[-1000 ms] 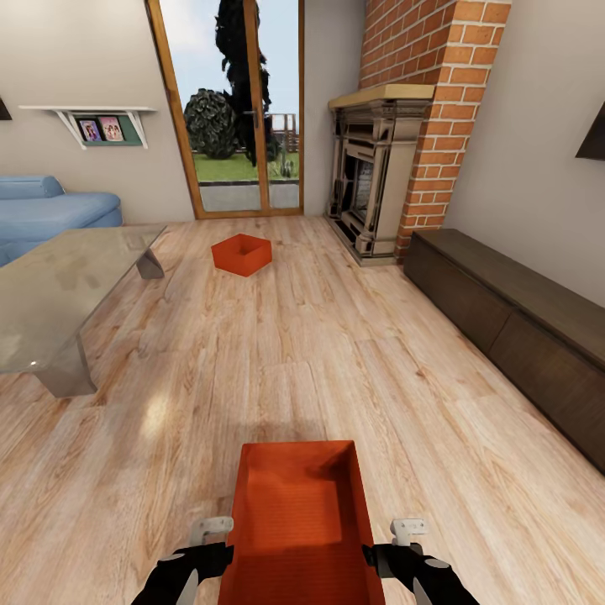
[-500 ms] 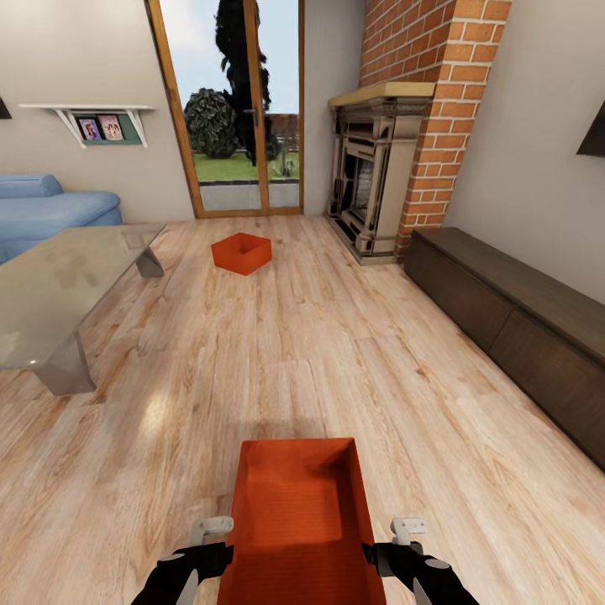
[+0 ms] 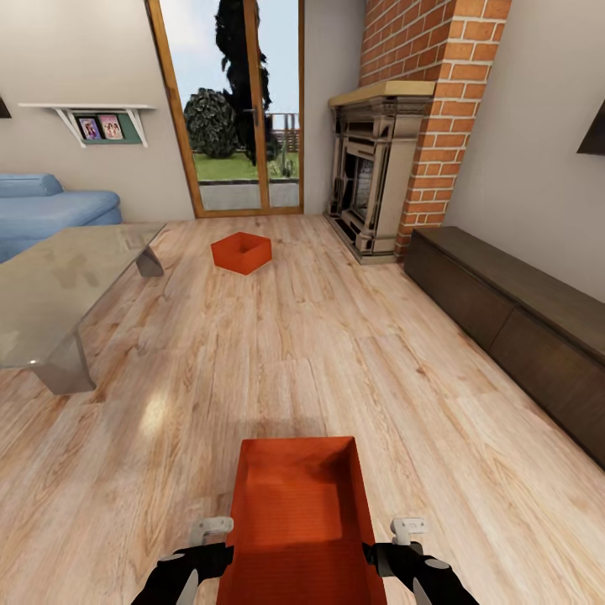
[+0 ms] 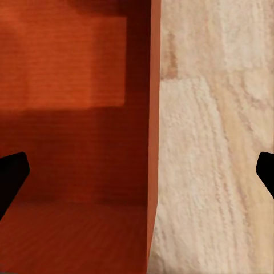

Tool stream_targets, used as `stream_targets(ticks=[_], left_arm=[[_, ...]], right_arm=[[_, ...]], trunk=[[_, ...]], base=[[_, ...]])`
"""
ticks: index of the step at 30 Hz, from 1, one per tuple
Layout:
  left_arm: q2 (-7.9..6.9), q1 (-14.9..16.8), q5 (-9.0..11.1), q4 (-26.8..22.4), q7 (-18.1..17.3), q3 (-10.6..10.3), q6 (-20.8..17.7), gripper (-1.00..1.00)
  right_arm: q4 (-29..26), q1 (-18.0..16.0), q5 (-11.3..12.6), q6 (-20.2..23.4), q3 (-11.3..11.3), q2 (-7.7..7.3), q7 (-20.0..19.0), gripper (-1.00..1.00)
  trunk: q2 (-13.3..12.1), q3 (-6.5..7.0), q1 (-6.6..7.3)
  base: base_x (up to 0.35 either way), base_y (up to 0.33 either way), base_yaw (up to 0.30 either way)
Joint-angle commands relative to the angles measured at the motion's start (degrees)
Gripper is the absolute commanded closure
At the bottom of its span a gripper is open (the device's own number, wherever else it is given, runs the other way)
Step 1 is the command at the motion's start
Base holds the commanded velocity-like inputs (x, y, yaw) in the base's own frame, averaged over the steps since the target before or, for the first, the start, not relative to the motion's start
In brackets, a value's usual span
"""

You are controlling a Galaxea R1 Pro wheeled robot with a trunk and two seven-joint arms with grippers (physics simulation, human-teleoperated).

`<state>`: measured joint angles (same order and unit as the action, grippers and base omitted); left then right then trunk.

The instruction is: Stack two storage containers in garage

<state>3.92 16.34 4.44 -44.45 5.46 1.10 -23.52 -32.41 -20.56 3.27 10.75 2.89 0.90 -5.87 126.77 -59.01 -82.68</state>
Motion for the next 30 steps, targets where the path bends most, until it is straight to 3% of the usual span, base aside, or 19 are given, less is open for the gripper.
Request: stream_targets(ticks=[1,6,12,30], left_arm=[[0.05,0.01,0.48,-0.07,0.26,0.09,-0.30,-1.00],[0.04,0.01,0.48,-0.03,0.26,0.12,-0.37,-1.00],[0.04,0.00,0.48,-0.02,0.26,0.11,-0.38,-1.00],[-0.05,0.27,0.39,0.20,0.26,0.05,-0.47,-1.00]], right_arm=[[-0.11,-0.01,0.34,0.32,0.10,-0.02,-0.02,-1.00],[-0.11,-0.01,0.34,0.37,0.10,-0.02,0.04,-1.00],[-0.11,-0.01,0.40,0.41,0.10,-0.02,0.14,-1.00],[0.83,-0.01,0.34,0.33,0.10,-0.02,0.16,-1.00]], trunk=[[0.02,-0.05,0.01],[0.02,-0.05,0.01],[2.43,-1.13,-1.31],[2.83,-1.30,-1.53]], base=[[0.000,0.000,0.000],[0.000,0.000,0.000],[0.000,0.000,0.000],[0.000,0.000,0.000]])
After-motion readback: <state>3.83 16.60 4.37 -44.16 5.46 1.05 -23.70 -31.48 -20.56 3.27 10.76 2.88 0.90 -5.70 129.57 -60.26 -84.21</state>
